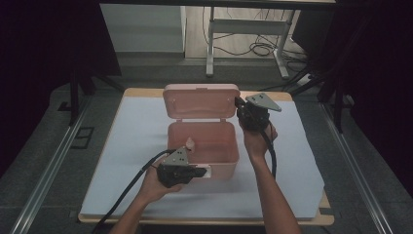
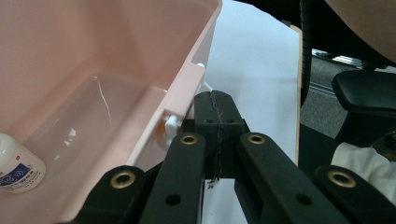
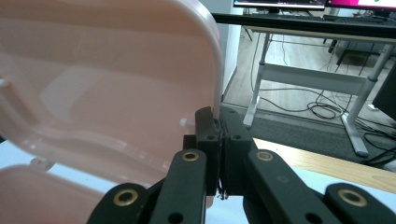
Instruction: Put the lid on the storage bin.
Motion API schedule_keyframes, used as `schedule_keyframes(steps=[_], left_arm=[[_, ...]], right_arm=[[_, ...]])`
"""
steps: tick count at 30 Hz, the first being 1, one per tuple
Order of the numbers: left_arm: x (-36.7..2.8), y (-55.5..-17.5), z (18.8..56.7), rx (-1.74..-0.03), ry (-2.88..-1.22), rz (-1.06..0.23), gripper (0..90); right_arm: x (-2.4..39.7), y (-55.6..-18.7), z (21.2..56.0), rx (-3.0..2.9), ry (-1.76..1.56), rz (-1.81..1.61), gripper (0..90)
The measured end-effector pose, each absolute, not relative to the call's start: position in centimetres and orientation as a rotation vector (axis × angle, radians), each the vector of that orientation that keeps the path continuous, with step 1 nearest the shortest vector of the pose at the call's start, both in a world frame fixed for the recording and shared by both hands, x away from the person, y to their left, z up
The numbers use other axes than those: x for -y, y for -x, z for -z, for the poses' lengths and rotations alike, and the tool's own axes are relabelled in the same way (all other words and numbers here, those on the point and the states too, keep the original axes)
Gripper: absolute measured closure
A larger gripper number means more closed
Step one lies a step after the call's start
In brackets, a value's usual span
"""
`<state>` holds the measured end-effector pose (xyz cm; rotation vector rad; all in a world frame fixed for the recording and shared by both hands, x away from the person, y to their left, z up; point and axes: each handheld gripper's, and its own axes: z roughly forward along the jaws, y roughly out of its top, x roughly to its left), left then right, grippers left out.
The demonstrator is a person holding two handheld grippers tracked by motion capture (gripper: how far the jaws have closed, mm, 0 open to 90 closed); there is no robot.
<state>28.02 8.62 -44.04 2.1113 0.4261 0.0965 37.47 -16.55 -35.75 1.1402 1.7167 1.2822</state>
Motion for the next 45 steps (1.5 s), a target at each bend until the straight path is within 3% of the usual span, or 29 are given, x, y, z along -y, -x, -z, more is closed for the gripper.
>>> schedule_keyframes(steps=[45], left_arm=[[-8.4, -27.6, 44.0, -0.457, -2.104, -0.117, 90.0]], right_arm=[[21.2, -31.3, 37.2, -2.078, -1.116, -1.509, 71.6]])
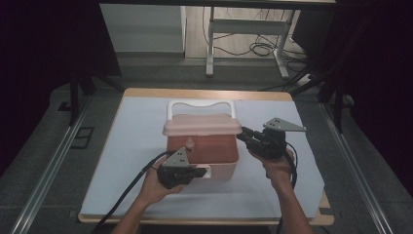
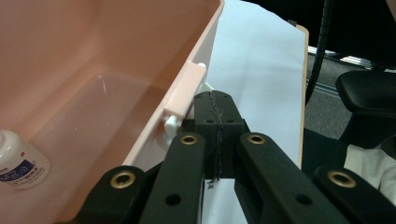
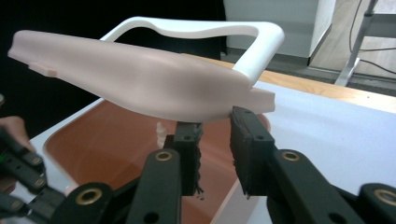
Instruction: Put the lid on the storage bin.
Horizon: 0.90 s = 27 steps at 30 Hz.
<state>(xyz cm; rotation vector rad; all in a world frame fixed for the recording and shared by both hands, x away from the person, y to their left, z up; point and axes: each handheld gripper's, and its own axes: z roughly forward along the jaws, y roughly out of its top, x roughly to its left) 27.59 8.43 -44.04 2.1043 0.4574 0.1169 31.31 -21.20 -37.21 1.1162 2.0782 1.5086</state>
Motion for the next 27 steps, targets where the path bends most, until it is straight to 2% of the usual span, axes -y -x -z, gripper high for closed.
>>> schedule_keyframes(steps=[9, 27], left_arm=[[-8.4, -27.6, 44.0, -0.454, -2.103, -0.119, 90.0], [-8.4, -27.6, 44.0, -0.454, -2.104, -0.124, 90.0]], right_arm=[[21.8, -30.2, 38.0, -2.157, -1.102, -1.477, 66.3], [23.5, -28.8, 40.7, -2.242, -1.111, -1.367, 61.4]])
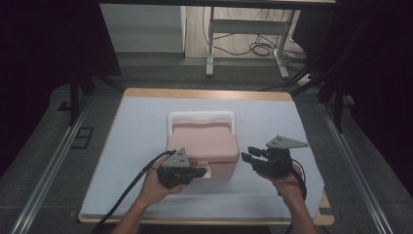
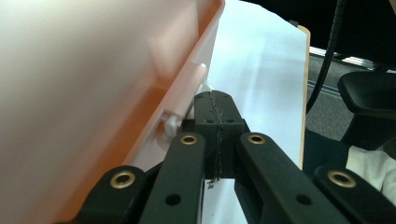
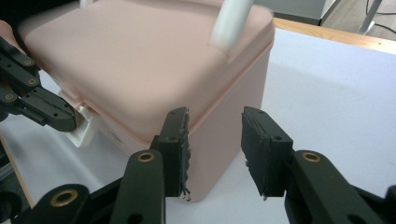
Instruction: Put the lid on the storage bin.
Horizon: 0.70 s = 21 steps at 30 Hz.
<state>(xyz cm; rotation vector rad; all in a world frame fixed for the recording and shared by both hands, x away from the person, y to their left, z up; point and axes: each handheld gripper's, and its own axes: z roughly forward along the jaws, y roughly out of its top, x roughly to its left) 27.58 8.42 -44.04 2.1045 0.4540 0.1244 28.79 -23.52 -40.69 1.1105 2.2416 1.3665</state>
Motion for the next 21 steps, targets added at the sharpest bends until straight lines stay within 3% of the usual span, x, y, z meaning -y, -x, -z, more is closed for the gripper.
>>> schedule_keyframes(steps=[21], left_arm=[[-8.5, -27.7, 44.0, -0.470, -2.092, -0.113, 90.0]], right_arm=[[23.7, -29.1, 42.0, -2.207, -1.044, -1.424, 58.4]])
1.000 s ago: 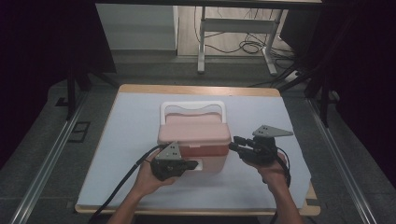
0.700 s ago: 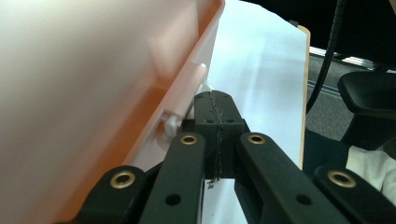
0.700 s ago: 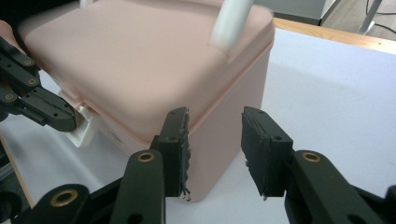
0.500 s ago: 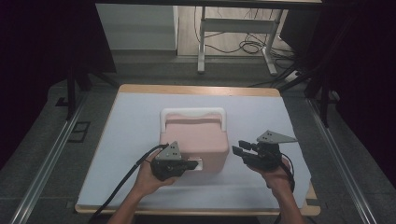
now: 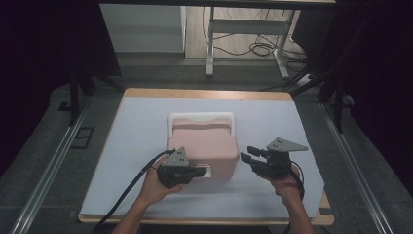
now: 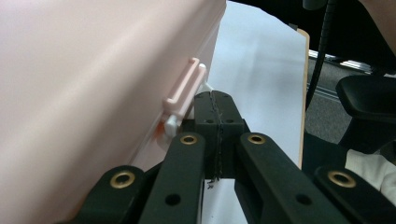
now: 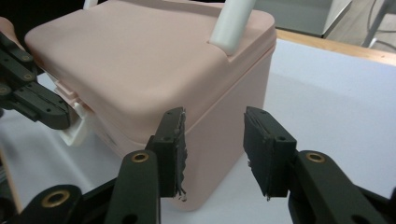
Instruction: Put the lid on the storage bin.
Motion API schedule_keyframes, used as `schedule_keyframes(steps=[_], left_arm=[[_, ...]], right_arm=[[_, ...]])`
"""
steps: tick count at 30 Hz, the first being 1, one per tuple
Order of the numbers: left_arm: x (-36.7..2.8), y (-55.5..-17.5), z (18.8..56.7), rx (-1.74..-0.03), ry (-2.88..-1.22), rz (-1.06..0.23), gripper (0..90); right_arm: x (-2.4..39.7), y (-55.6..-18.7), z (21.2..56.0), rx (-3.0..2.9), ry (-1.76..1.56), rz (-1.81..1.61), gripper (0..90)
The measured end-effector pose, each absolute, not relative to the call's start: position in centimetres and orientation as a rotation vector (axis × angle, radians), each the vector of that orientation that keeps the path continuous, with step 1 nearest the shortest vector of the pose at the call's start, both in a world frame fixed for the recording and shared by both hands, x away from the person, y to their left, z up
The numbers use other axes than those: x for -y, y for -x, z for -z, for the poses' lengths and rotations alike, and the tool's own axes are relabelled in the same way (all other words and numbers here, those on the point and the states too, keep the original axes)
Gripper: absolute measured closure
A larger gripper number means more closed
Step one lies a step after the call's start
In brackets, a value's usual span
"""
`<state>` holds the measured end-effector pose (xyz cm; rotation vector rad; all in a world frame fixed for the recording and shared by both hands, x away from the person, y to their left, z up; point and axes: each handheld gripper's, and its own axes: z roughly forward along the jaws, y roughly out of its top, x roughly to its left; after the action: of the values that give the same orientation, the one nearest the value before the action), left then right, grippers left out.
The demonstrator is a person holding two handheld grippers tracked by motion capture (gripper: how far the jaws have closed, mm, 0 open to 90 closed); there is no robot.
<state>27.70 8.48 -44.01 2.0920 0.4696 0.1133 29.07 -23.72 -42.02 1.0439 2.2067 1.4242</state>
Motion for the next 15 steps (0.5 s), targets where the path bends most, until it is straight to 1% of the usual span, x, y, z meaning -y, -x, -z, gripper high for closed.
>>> schedule_keyframes(steps=[8, 11, 15], left_arm=[[-8.5, -27.5, 43.9, -0.473, -2.092, -0.125, 90.0], [-8.7, -27.3, 43.5, -0.466, -2.072, -0.125, 88.2], [-9.3, -26.9, 42.7, -0.456, -2.042, -0.121, 88.1]], right_arm=[[24.2, -28.5, 42.0, -2.182, -1.020, -1.437, 57.3], [24.5, -28.5, 42.2, -2.183, -1.024, -1.434, 56.8], [25.0, -28.6, 42.6, -2.180, -1.038, -1.438, 56.7]])
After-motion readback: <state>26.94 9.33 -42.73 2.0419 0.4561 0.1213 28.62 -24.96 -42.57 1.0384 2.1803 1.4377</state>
